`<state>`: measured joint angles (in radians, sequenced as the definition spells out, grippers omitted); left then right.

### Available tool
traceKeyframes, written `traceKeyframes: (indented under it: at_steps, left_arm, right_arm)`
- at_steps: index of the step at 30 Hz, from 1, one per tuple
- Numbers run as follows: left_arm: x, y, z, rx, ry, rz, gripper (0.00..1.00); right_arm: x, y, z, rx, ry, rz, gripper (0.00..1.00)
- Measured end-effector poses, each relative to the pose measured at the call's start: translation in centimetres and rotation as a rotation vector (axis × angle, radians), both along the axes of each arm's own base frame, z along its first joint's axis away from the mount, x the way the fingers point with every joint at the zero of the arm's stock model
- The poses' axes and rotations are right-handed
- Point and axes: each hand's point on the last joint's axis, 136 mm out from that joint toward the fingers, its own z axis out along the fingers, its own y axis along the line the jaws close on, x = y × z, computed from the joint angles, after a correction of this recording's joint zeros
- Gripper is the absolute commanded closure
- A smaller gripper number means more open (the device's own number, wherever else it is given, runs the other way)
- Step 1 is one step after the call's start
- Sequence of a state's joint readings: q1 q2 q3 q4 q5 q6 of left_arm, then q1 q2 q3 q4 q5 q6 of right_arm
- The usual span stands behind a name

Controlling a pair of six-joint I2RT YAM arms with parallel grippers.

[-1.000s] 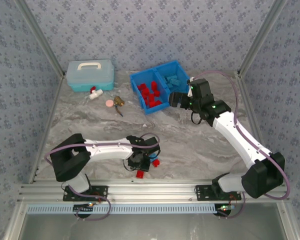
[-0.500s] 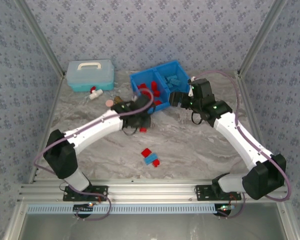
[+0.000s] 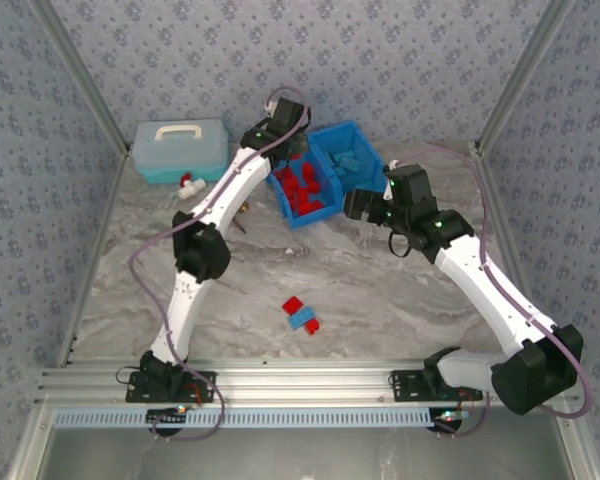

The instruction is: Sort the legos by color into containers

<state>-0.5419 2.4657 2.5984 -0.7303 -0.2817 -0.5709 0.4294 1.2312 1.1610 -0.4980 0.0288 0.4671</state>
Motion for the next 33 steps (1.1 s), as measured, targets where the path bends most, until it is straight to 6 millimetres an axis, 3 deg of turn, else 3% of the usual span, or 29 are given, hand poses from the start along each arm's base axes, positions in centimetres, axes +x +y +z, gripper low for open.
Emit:
traceKeyframes:
  at_steps: [6, 9, 14, 19, 24, 25, 27, 28, 30, 33]
  left_arm:
    - [2.5, 0.9, -5.7, 0.036, 0.051, 0.006, 0.69]
    - [2.5, 0.8, -6.7, 0.037, 0.071, -0.007, 0.56]
    - [2.3, 0.1, -4.7, 0.013, 0.043, -0.038, 0.44]
    - [0.6, 0.0, 0.4, -0.024, -0.002, -0.071, 0.36]
    - [-4.4, 2.2, 7.9, -0.048, -0.062, -0.089, 0.30]
    - [-5.7, 2.9, 9.2, -0.048, -0.079, -0.093, 0.25]
    - [-8.5, 4.5, 11.4, -0.044, -0.120, -0.106, 0.07]
    - [-10.0, 5.4, 12.0, -0.034, -0.134, -0.115, 0.01]
    - [-13.2, 7.2, 12.3, 0.000, -0.150, -0.141, 0.01]
    - [-17.7, 9.9, 10.6, 0.059, -0.132, -0.171, 0.01]
  right_arm:
    - [-0.3, -0.3, 0.0, -0.006, 0.000, -0.008, 0.00]
    - [-0.4, -0.4, 0.1, -0.005, -0.002, -0.008, 0.00]
    - [-0.7, -0.5, -0.9, -0.013, 0.017, -0.008, 0.00]
    - [-1.2, 0.3, -1.5, -0.020, 0.030, 0.025, 0.00]
    - [-3.8, 4.3, -2.5, -0.052, 0.057, 0.200, 0.00]
    - [-4.5, 5.3, -3.0, -0.066, 0.072, 0.241, 0.00]
    - [-6.7, 8.2, -4.9, -0.110, 0.126, 0.354, 0.00]
    - [-7.8, 9.5, -6.1, -0.138, 0.155, 0.406, 0.00]
    - [-10.4, 12.1, -8.8, -0.197, 0.227, 0.514, 0.00]
    - [-14.1, 14.9, -13.0, -0.288, 0.330, 0.642, 0.00]
